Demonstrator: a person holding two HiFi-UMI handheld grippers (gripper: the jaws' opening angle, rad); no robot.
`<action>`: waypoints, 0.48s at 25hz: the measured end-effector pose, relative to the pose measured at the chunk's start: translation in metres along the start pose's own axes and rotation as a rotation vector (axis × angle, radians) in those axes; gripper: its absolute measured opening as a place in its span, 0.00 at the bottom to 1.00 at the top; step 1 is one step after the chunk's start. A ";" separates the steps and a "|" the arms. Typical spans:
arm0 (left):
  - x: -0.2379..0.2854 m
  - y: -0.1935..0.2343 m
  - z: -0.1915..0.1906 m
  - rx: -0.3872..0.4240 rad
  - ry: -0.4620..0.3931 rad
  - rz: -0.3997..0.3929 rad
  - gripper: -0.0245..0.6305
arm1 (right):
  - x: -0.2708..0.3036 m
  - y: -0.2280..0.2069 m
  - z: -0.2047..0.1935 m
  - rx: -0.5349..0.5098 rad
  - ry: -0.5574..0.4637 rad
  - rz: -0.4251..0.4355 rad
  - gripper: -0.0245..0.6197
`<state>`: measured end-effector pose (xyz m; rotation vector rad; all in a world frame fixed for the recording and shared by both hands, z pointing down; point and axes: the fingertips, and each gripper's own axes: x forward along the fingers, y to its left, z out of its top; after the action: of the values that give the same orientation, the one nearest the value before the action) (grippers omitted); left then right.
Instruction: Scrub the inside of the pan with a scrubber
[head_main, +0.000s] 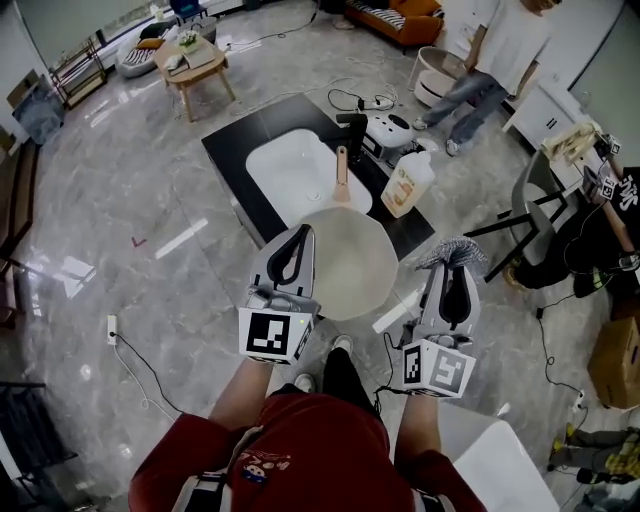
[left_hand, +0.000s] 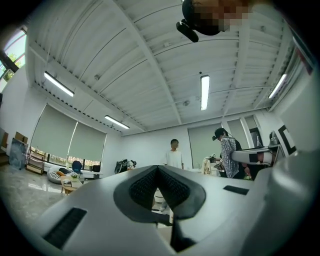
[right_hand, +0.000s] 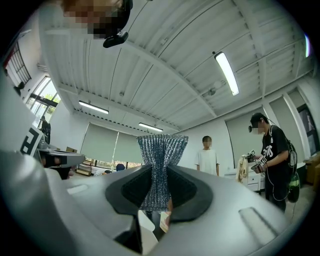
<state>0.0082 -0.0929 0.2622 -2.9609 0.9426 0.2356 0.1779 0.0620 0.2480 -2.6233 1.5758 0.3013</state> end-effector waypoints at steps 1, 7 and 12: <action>0.008 -0.003 0.001 0.015 -0.003 -0.001 0.04 | 0.007 -0.005 -0.001 0.008 -0.005 0.003 0.20; 0.057 -0.002 0.012 0.085 -0.012 0.027 0.05 | 0.057 -0.032 -0.001 0.044 -0.049 0.042 0.20; 0.095 -0.009 0.018 0.124 -0.019 0.051 0.05 | 0.100 -0.054 -0.005 0.076 -0.068 0.087 0.19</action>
<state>0.0869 -0.1388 0.2296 -2.8197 0.9933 0.1987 0.2718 0.0001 0.2300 -2.4661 1.6484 0.3252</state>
